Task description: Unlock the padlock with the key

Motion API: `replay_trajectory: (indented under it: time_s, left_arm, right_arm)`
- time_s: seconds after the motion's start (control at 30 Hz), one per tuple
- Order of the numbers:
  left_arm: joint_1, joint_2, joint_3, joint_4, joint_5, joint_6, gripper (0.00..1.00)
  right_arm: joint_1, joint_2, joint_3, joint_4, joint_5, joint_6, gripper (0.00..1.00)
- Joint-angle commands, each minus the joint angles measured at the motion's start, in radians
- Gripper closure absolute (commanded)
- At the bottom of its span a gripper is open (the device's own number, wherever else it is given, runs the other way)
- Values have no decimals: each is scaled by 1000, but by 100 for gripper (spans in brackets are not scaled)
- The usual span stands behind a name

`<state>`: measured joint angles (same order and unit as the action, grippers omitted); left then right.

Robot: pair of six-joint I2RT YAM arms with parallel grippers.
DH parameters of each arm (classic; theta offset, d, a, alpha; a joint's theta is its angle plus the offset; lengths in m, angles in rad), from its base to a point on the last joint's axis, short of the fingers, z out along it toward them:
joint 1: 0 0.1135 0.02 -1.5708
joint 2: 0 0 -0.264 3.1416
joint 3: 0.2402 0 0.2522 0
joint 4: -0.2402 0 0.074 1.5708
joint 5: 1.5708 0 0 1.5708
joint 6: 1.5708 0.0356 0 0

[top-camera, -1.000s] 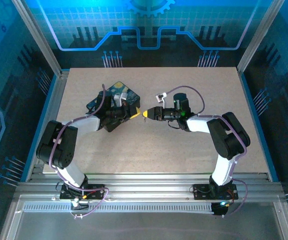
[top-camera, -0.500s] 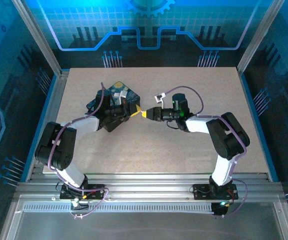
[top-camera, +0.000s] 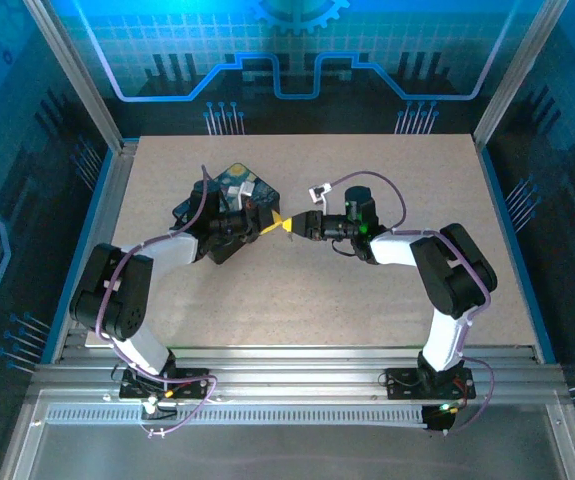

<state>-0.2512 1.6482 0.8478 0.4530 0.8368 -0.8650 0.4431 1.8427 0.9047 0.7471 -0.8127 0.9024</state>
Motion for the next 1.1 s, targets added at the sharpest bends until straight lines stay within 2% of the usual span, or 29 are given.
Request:
replay_trajectory:
  time_s: [0.0,0.27,0.47,0.57,0.6,0.7,0.87,1.07]
  left_arm:
    - [6,-21,-13,4,35,15,100]
    - [7,-4,-8,24,33,-1,100]
    - [25,9,-16,16,1,-10,99]
    - [32,5,-15,-11,-27,-7,64]
    - [32,-2,-13,-32,-43,0,56]
    - [32,-31,-3,-116,-98,33,46]
    - [21,-89,23,-378,-290,133,41]
    - [-84,-128,46,-627,-674,137,37]
  right_arm:
    - [-7,15,5,40,-8,11,83]
    - [-6,8,-13,82,-27,15,100]
    - [-20,-9,-60,166,-32,49,100]
    - [-29,-26,-76,137,-19,27,100]
    - [-32,-31,-79,110,-18,10,100]
    - [-40,-48,-87,51,-19,-39,100]
    - [-52,-74,-86,-61,-7,-118,100]
    - [-66,-113,-48,-297,40,-260,100]
